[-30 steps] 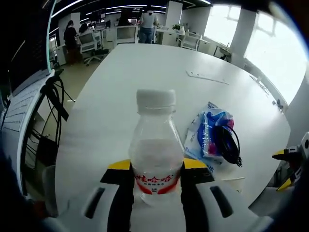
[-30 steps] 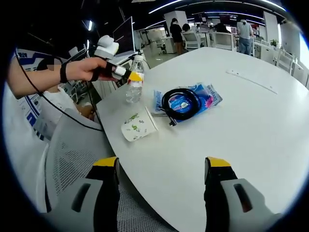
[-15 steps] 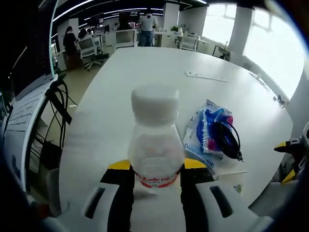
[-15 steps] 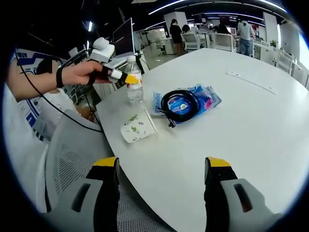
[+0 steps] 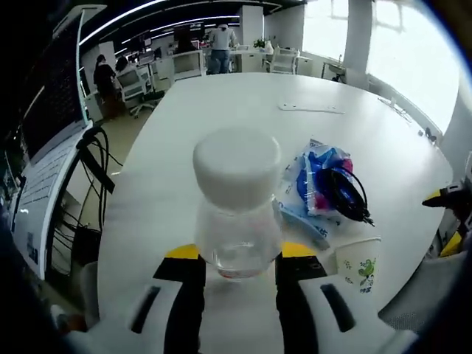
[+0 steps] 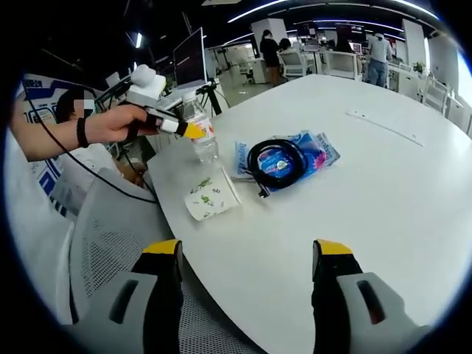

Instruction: Arrange the tabletop items into an orderly group along one side of the table until the central work area is clear of visible clutter.

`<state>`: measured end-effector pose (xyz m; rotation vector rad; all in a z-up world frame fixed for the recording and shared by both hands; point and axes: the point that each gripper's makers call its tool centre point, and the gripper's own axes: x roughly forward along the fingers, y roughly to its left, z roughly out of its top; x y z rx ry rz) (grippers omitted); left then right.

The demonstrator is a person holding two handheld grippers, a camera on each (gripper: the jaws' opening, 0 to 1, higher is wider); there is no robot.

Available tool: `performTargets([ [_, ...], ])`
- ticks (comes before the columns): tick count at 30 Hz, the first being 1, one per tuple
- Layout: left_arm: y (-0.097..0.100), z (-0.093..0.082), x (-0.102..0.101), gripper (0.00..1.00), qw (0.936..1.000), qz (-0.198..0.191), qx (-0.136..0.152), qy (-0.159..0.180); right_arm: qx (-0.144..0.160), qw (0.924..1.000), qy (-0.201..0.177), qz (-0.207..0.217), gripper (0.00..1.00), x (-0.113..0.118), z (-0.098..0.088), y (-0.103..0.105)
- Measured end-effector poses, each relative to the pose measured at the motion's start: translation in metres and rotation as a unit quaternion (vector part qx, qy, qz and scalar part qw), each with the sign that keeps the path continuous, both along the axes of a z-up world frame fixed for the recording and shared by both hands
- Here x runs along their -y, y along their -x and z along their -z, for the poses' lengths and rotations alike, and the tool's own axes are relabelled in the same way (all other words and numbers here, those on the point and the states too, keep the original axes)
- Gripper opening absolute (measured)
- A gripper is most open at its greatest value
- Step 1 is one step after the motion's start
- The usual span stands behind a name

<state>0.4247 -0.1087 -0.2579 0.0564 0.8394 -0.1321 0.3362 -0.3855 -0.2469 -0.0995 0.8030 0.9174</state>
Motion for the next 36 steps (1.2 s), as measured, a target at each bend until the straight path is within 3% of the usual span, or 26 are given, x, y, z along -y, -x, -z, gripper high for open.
performTargets([
  [28, 0.012, 0.004, 0.004, 0.37, 0.9999, 0.003, 0.01, 0.0, -0.005, 1.0, 0.0, -0.005, 0.71, -0.003, 0.003, 0.001],
  [36, 0.011, 0.008, 0.011, 0.46, 0.9996, 0.018, 0.013, 0.015, -0.005, 1.0, -0.001, 0.0, 0.71, 0.001, 0.003, -0.001],
])
